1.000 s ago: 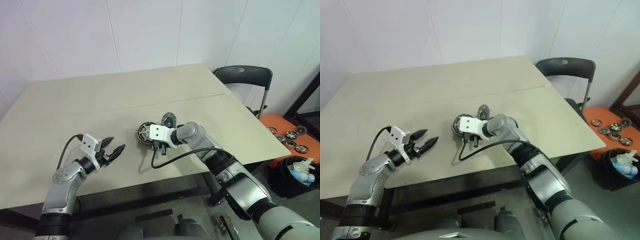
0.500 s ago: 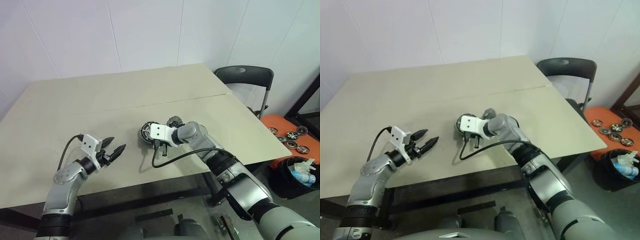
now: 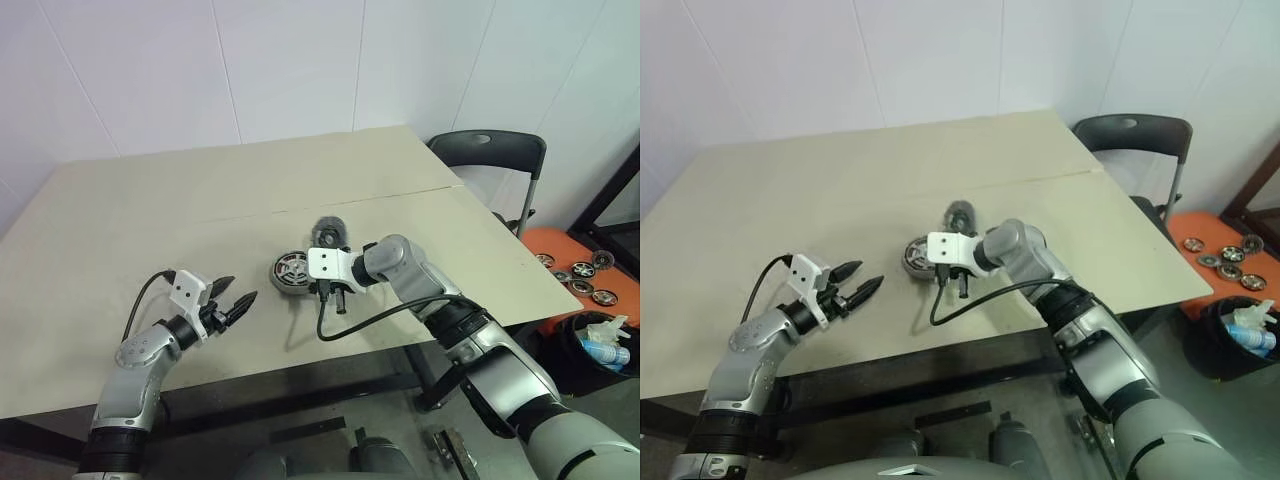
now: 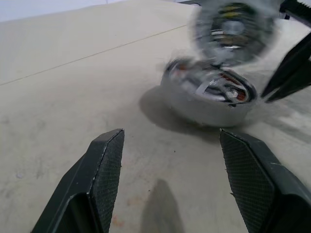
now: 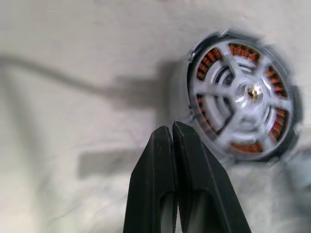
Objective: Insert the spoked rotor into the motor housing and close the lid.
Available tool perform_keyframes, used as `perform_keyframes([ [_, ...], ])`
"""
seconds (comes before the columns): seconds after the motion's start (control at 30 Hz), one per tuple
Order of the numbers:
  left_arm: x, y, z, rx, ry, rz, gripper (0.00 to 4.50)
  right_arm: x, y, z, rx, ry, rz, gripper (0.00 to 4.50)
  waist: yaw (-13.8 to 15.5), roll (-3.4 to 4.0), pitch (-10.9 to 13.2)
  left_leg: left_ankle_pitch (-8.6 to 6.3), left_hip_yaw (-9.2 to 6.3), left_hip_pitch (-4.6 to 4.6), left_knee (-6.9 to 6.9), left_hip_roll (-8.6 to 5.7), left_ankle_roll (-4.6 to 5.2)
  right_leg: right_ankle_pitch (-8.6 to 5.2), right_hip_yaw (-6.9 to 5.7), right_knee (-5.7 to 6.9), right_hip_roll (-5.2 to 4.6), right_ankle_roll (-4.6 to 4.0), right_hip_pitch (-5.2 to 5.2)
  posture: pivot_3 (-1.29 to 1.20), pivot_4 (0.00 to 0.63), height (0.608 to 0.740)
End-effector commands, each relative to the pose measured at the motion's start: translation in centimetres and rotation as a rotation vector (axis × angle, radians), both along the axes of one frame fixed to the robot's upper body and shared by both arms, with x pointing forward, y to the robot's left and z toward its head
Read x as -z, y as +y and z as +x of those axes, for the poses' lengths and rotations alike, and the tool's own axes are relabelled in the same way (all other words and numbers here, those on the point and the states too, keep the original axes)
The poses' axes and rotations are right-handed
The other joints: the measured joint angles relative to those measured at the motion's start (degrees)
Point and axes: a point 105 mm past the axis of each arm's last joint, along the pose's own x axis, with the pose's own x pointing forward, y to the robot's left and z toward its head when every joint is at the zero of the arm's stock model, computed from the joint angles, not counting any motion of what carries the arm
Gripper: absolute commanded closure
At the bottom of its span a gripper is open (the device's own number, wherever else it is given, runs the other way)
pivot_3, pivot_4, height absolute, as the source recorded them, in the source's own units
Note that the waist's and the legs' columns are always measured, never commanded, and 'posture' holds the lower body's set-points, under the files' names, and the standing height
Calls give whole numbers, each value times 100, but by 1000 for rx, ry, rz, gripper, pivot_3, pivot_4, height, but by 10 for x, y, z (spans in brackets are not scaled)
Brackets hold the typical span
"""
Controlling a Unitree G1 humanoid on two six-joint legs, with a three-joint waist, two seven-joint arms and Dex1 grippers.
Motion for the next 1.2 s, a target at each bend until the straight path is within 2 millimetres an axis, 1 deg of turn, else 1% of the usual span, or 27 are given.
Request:
perform_keyframes([
  [0.03, -14, -1, 3, 15, -52, 15, 1173, -14, 4, -8, -74, -26, 0, 4368, 2, 0, 0, 0, 0, 0, 0, 0, 0, -2, 0, 0, 0, 2, 0, 0, 0, 740],
  [0.13, -19, -2, 2, 29, -66, 9, 1173, -15, 1, -12, -89, -28, -18, 4368, 4, -1, 0, 0, 0, 0, 3, 0, 0, -5, 0, 0, -1, 6, 1, 0, 0, 740],
  [0.2, -25, -2, 0, 47, -78, -5, 1173, -15, 5, -10, -74, -42, -1, 4368, -1, -2, 1, 0, 0, 0, 3, 0, 0, -5, 0, 0, -1, 6, 1, 0, 0, 740],
  [0.37, -26, -1, -1, 53, -75, 4, 1173, -20, 17, 7, 18, -104, 68, 4368, -2, -2, 1, 0, 0, 2, 1, 2, 0, -2, 0, 0, 1, 0, 1, 0, 0, 740],
  [0.47, -23, 0, -2, 50, -69, 7, 1173, -19, 22, 12, 44, -120, 89, 3812, 4, -2, 1, 0, 1, 1, 2, 1, 0, 3, 0, 1, 0, -7, 0, 0, 0, 740],
  [0.57, -19, -1, -2, 50, -60, 13, 1173, -17, 23, 14, 56, -139, 86, 2818, 20, -2, 1, 0, 0, -1, 2, 0, 0, 3, 0, 0, -2, -8, 1, 0, 0, 740],
  [0.63, -18, -1, -3, 49, -57, 13, 1173, -16, 23, 18, 71, -163, 78, 2074, 16, -2, 1, 0, 0, -1, 2, -1, 0, 3, 0, -1, -2, -8, 0, 0, 0, 740],
  [0.67, -17, -2, -3, 48, -56, 12, 1173, -13, 21, 19, 72, -166, 58, 1768, 13, -2, 1, 0, 0, -1, 2, -1, 0, 3, 0, 0, -1, -8, 0, 0, 0, 740],
  [0.93, -22, 1, -1, 37, -70, 8, 1173, 9, 12, 22, 89, -166, -18, 1768, -1, -2, 1, 0, 1, 0, 1, 0, 0, 3, 0, 0, 0, -8, 0, 0, 0, 740],
  [1.03, -22, 2, -1, 35, -71, 8, 1173, 15, 11, 23, 98, -165, -27, 2370, -8, -2, 1, 0, 1, 8, 3, 0, 0, 0, 0, 2, 1, -9, 6, 0, 0, 740],
  [1.2, -22, 3, -1, 32, -72, 10, 1173, 16, 10, 27, 117, -184, -23, 3951, -11, -4, -1, 1, 1, 18, 9, 2, 0, -13, 1, 11, 4, -13, 13, 0, 0, 740],
])
